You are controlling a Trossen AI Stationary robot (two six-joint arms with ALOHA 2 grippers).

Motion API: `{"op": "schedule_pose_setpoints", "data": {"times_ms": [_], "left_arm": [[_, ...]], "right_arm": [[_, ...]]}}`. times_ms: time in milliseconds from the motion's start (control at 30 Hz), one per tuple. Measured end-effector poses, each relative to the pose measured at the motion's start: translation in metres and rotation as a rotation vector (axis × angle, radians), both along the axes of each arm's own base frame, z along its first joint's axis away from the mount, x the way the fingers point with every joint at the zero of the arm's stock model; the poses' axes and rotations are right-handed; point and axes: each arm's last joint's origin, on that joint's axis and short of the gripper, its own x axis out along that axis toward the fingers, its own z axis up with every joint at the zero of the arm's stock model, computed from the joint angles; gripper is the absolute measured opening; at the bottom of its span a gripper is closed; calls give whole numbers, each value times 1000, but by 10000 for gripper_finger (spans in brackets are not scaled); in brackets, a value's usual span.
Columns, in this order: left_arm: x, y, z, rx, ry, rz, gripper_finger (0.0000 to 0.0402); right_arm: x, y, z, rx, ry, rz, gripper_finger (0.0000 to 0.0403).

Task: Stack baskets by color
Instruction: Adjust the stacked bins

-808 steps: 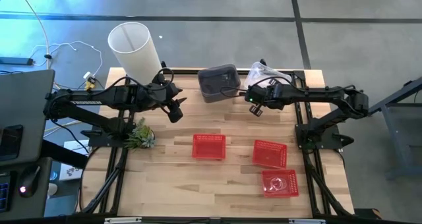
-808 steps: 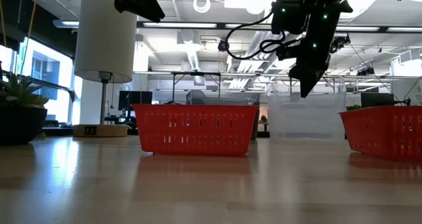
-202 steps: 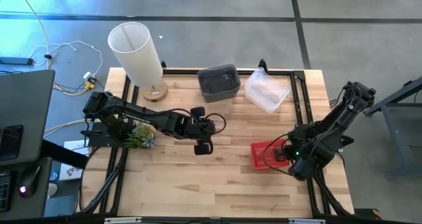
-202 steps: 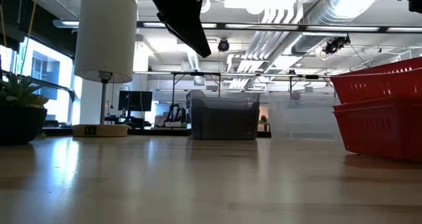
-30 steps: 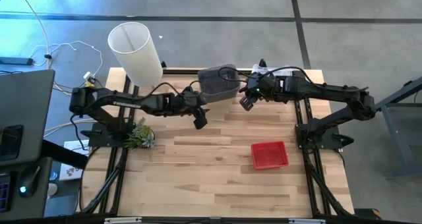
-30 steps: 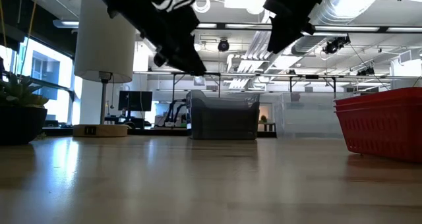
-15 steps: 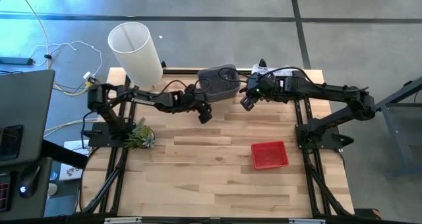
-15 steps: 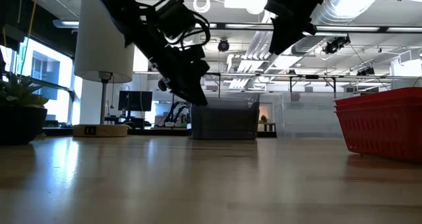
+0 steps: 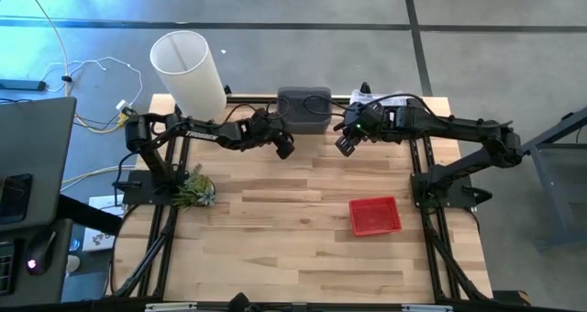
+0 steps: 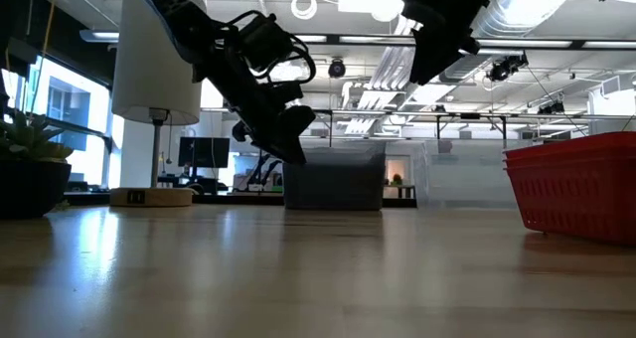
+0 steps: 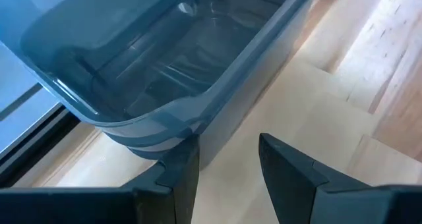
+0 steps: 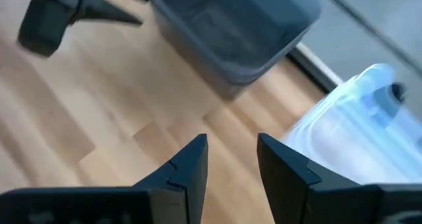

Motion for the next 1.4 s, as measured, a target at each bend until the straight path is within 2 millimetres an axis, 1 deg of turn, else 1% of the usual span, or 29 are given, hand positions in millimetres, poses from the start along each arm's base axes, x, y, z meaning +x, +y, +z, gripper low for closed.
{"op": "schedule_pose_setpoints", "data": {"times_ms": [67, 200, 300, 433, 567, 733, 967, 1133, 1233, 1400], "left_arm": [[-1, 2, 0, -9, -5, -4, 145], [0, 0, 0, -17, -7, -17, 145], [2, -8, 3, -20, -3, -40, 145], [2, -22, 14, -18, -4, -79, 145], [1, -37, 29, -9, -27, -116, 145], [-3, -53, 54, 9, -97, -151, 145], [-11, -71, 81, 39, -180, -196, 145], [-15, -77, 90, 47, -199, -210, 145], [-16, -78, 91, 44, -205, -208, 145], [-16, -78, 92, 41, -209, -205, 145]], "right_arm": [[-1, 1, -1, 32, 5, 7, 119], [-4, 3, -4, 88, 27, 3, 119], [-7, 8, -6, 120, 63, -3, 119], [-11, 22, -10, 167, 124, 19, 119], [-14, 43, -12, 228, 173, 70, 119], [-18, 74, -15, 319, 230, 168, 119], [-25, 117, -15, 381, 259, 306, 119], [-31, 147, -19, 429, 279, 375, 119], [-36, 163, -31, 469, 286, 405, 119], [-45, 181, -51, 528, 306, 401, 119]]}}
